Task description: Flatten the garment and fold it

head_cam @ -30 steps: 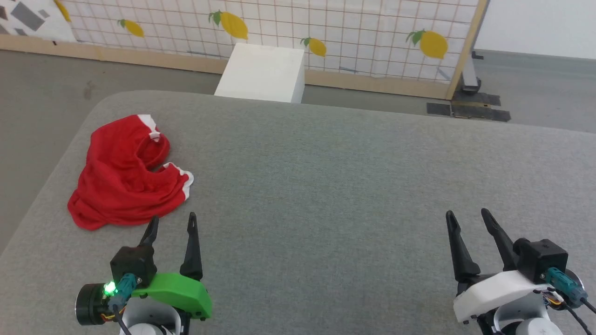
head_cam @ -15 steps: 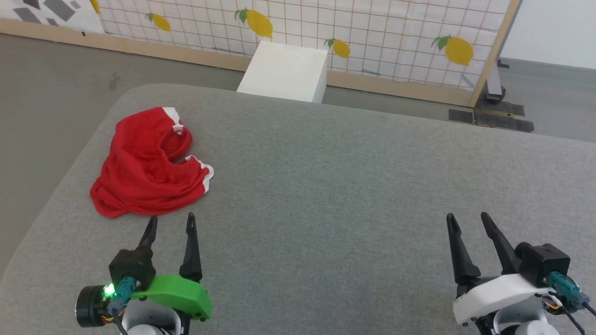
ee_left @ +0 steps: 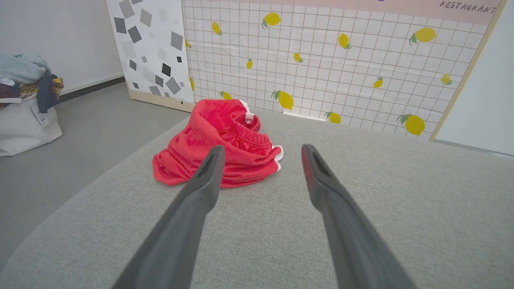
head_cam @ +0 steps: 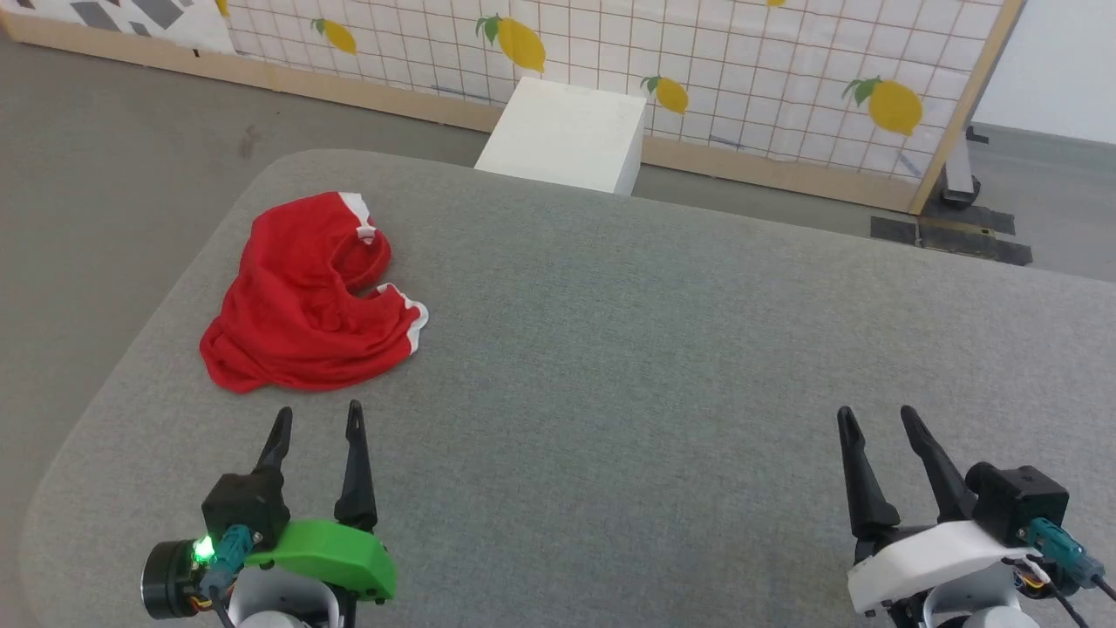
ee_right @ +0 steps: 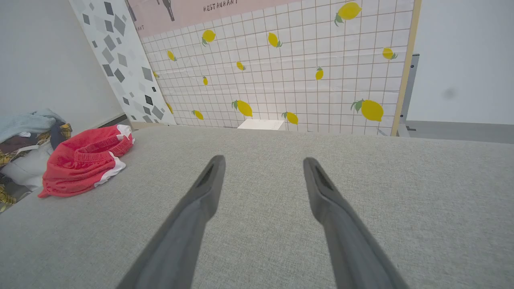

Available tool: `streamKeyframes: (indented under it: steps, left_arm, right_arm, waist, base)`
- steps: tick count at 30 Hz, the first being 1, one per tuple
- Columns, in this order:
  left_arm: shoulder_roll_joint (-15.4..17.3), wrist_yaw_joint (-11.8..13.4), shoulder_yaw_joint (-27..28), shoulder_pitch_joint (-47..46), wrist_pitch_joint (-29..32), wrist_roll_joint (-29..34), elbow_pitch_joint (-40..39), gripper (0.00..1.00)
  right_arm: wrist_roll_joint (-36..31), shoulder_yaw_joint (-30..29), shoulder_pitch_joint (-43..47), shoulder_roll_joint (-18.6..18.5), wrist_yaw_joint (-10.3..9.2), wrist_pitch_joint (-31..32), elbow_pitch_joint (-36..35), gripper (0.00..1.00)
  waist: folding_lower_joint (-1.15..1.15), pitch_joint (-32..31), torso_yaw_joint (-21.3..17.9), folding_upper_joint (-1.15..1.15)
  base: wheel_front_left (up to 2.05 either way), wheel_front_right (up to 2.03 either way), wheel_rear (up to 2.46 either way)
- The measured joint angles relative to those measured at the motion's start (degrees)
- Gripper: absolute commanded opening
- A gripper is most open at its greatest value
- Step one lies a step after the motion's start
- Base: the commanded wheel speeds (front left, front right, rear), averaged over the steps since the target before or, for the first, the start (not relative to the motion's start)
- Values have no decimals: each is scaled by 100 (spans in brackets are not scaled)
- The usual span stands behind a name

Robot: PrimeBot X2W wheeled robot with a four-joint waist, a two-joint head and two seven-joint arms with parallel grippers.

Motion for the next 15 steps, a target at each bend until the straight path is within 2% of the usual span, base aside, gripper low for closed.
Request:
streamKeyframes:
  steps: [15]
  left_arm:
    - [0,63,-2,13,-194,-94,91,100]
  right_arm:
    - [-98,-25,12,0,0,-181,174,100]
  waist:
    - [0,-25,249,0]
  base:
    - [0,0,0]
